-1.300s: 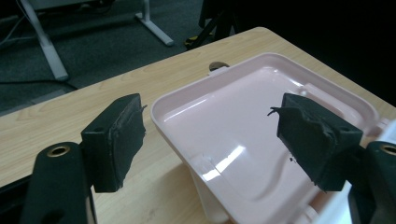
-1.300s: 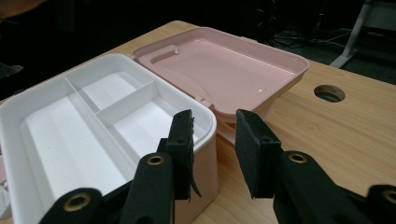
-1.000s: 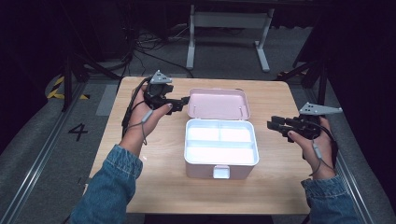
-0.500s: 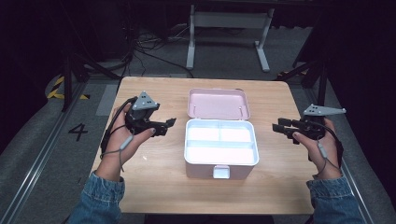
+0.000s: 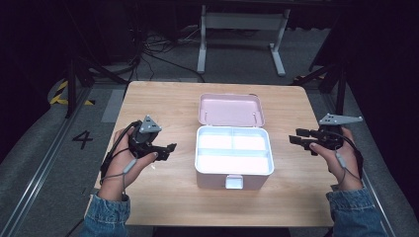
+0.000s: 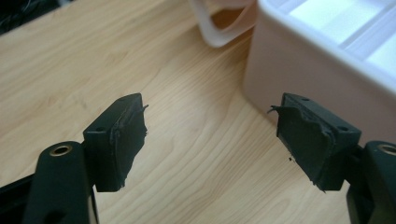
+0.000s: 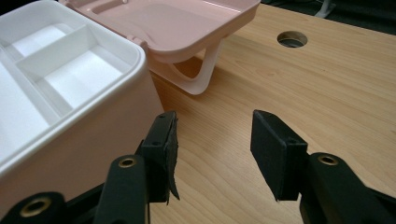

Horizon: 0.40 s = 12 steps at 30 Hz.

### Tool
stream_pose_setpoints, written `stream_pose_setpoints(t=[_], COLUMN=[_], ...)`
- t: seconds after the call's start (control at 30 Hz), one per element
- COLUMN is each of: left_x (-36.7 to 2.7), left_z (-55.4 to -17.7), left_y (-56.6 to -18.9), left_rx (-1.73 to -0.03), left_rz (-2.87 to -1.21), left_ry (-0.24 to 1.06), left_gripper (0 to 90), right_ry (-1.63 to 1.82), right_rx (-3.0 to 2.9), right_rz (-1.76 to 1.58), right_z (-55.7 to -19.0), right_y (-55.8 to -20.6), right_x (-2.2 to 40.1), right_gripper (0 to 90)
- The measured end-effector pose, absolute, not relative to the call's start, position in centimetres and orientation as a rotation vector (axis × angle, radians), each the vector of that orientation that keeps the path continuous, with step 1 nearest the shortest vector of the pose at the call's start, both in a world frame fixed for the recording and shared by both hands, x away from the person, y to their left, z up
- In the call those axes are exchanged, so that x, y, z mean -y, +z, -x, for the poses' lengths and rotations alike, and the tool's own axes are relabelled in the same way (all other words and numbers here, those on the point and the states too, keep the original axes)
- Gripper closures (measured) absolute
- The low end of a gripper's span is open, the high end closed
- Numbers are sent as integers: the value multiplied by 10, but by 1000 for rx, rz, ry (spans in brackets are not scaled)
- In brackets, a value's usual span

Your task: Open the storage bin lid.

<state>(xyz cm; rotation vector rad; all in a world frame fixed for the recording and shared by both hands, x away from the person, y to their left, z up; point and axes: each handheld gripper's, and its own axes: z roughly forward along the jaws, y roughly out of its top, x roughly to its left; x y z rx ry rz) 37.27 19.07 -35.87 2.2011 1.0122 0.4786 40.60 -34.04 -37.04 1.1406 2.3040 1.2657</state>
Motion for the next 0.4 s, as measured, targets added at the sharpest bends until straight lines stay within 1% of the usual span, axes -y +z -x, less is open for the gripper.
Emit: stream_pose_setpoints(t=[0.2,0.4], left_x=[-200,-204], left_z=[-378,-380], left_y=[-378,-385], left_rx=[-1116,-1127], left_rz=[-2197,-2220], left_ry=[466,452], left_gripper=[255,253], right_ry=[1248,1233], right_rx=[-2308,-2312], right_rz=[-1147,-1170], right_z=[-407,-408], right_y=[-374,-378], right_x=[343,345], right_gripper=[507,497])
